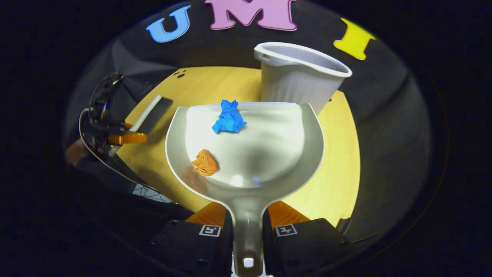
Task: Pick up the small broom and dustpan from the desktop, sweep the trash into the dustpan with the broom, and then empty the trash into the garbage bin.
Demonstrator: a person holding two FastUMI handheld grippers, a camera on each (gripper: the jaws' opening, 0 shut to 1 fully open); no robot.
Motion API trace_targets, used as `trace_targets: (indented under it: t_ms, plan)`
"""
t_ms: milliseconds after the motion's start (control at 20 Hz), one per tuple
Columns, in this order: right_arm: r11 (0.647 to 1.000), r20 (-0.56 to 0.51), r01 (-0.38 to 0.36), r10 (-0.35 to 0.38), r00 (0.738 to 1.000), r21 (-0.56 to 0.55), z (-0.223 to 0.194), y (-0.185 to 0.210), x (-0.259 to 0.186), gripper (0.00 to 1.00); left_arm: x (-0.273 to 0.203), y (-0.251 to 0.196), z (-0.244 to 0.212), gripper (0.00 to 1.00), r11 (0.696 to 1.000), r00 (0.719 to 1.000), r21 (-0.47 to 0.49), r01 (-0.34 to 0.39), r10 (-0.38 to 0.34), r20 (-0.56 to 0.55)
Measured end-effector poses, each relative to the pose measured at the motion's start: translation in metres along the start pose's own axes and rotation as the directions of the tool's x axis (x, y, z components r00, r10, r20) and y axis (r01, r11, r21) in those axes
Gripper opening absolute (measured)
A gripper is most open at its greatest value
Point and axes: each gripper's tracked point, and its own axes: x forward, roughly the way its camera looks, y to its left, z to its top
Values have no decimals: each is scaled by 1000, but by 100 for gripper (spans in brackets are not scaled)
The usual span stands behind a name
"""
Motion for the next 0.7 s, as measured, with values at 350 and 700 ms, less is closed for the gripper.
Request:
trace_targets:
  t_ms: [350,700]
  plan:
    - [981,35,90,-97,995,169,43,-54,-79,36,-10,8,-24,27,998,1000,-68,4,-1,31]
    - [956,107,161,-192,976,245,123,-115,-81,36,-7,43,-26,27,991,1000,-137,9,-5,27]
